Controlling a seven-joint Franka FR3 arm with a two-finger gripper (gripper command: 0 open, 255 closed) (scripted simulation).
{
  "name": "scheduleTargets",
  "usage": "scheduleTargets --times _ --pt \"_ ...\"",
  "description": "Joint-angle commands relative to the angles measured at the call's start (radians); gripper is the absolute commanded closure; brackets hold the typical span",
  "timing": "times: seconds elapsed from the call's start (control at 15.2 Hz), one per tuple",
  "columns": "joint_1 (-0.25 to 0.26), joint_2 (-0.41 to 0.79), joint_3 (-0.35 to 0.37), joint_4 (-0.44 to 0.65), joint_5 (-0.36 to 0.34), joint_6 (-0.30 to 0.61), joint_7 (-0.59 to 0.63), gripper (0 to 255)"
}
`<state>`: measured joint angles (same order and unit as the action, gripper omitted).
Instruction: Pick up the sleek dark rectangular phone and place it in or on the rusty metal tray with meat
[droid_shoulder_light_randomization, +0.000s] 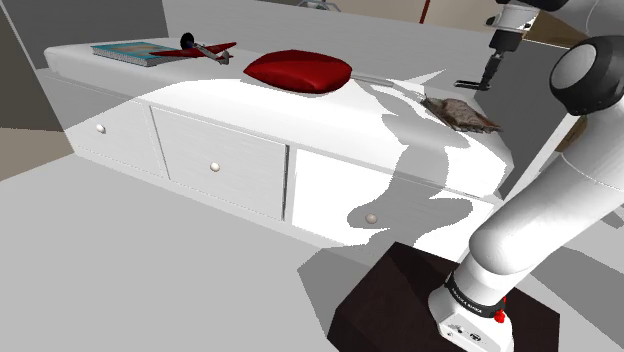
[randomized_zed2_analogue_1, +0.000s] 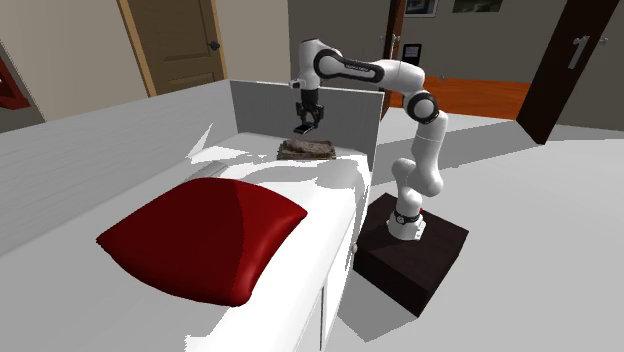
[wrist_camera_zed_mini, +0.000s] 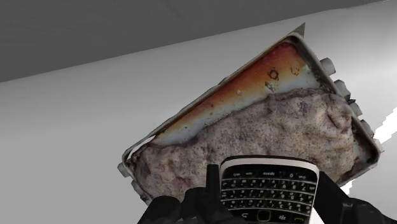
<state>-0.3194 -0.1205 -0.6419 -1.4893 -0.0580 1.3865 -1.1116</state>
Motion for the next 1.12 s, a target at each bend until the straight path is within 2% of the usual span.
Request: scheduleTargets --times 0.0,0.59,1.06 --pt "0.001 -0.019 0.006 -0.045 -0.011 0.029 0.007 255" --pt "0.000 -0.076 0.019 -0.221 -0.041 0.158 0.032 255" --pt "-0.001 -0.079 0.020 -0.232 -0.043 0.166 0.033 255"
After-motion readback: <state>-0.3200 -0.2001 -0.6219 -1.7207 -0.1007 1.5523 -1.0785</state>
